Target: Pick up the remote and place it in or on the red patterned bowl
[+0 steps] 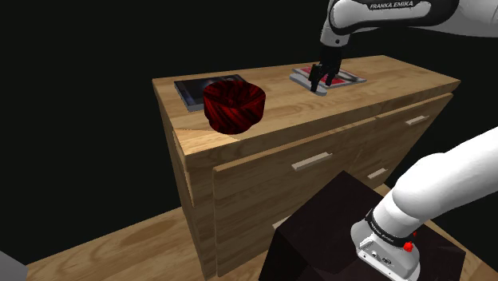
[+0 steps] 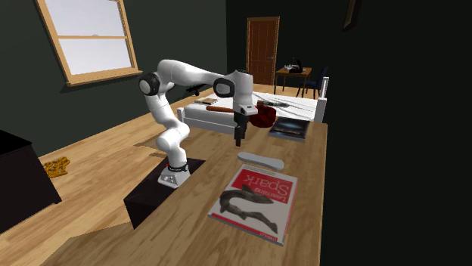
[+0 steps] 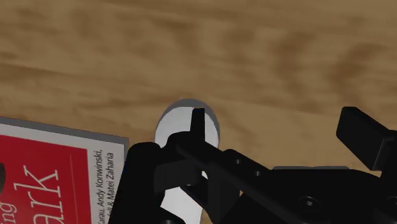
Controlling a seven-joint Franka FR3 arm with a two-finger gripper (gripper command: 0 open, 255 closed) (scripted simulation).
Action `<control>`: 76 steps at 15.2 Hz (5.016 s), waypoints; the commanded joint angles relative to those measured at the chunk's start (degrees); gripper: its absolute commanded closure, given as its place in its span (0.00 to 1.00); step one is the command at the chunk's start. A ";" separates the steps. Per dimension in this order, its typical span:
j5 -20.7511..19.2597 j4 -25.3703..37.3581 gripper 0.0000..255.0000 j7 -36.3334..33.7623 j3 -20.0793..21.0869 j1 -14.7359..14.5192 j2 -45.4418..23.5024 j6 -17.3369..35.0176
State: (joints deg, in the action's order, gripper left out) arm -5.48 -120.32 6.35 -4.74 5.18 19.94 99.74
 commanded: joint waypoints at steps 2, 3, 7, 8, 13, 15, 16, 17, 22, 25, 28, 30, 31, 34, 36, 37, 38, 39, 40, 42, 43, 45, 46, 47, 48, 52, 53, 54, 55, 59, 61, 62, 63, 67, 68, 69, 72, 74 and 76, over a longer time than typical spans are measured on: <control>0.96 6.34 0.00 1.28 -1.70 0.73 -6.53 0.70; 1.39 8.56 0.00 1.73 -2.23 0.97 -8.61 0.69; 3.56 18.28 0.00 3.60 -4.18 2.17 -17.13 -0.03; 4.21 20.94 0.00 4.08 -4.63 2.52 -19.34 -0.40; 4.78 20.08 0.00 4.47 -4.95 2.92 -21.14 2.32; 4.78 18.57 0.00 4.47 -4.96 2.92 -21.17 3.86; 4.78 17.84 0.00 4.47 -4.97 2.93 -21.20 4.62; 4.79 17.43 0.00 4.47 -4.97 2.93 -21.22 5.06; 4.79 17.43 0.00 4.47 -4.97 2.93 -21.22 5.06; 4.79 17.44 0.00 4.47 -4.97 2.93 -21.22 5.05; 4.79 17.43 1.00 4.46 -4.97 2.93 -21.22 5.05; 4.79 17.43 1.00 4.47 -4.97 2.93 -21.22 5.06; 4.79 17.43 1.00 4.47 -4.97 2.93 -21.23 5.06; 4.79 17.42 1.00 4.47 -4.97 2.93 -21.22 5.06; 4.78 18.15 1.00 4.48 -4.97 2.93 -21.19 4.30; 4.78 18.90 1.00 4.48 -4.97 2.93 -21.16 3.53; 4.78 19.68 1.00 4.50 -4.97 2.93 -21.18 2.76; 4.79 20.47 1.00 4.51 -4.97 2.93 -21.19 1.99; 4.80 21.27 1.00 4.52 -4.97 2.93 -21.21 1.21; 4.81 22.92 1.00 4.55 -4.98 2.94 -21.30 -0.35; 4.83 23.77 1.00 4.57 -4.98 2.94 -21.37 -1.14; 4.86 25.53 1.00 4.61 -4.99 2.95 -21.54 -2.73; 4.88 26.44 1.00 4.63 -5.00 2.96 -21.65 -3.53; 4.90 27.36 1.00 4.66 -5.00 2.97 -21.78 -4.33; 4.93 28.31 1.00 4.68 -5.01 2.98 -21.92 -5.14; 5.05 32.32 1.00 4.81 -5.05 3.04 -22.63 -8.44; 5.09 33.38 1.00 4.85 -5.07 3.05 -22.86 -9.28; 5.13 34.47 1.00 4.88 -5.08 3.07 -23.10 -10.13; 5.18 35.58 1.00 4.92 -5.10 3.10 -23.35 -10.99; 5.40 40.35 1.00 5.11 -5.17 3.22 -24.59 -14.53; 5.53 42.94 1.00 5.21 -5.22 3.30 -25.35 -16.38; 5.61 44.29 1.00 5.27 -5.25 3.35 -25.77 -17.32; 5.69 45.70 1.00 5.33 -5.28 3.40 -26.21 -18.28; 6.09 51.84 1.00 5.60 -5.42 3.69 -28.33 -22.35; 6.15 52.58 1.00 5.63 -5.43 3.73 -28.60 -22.82; 5.84 51.05 1.00 4.23 -4.84 2.82 -27.41 -22.47; 5.14 47.27 1.00 0.02 -3.03 0.20 -24.39 -21.71; 4.82 45.32 1.00 -2.81 -1.72 -1.40 -22.78 -21.39; 4.61 43.77 1.00 -5.64 -0.36 -2.92 -21.48 -21.19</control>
State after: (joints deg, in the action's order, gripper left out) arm -0.77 -76.19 2.55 -5.94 3.21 -1.92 78.60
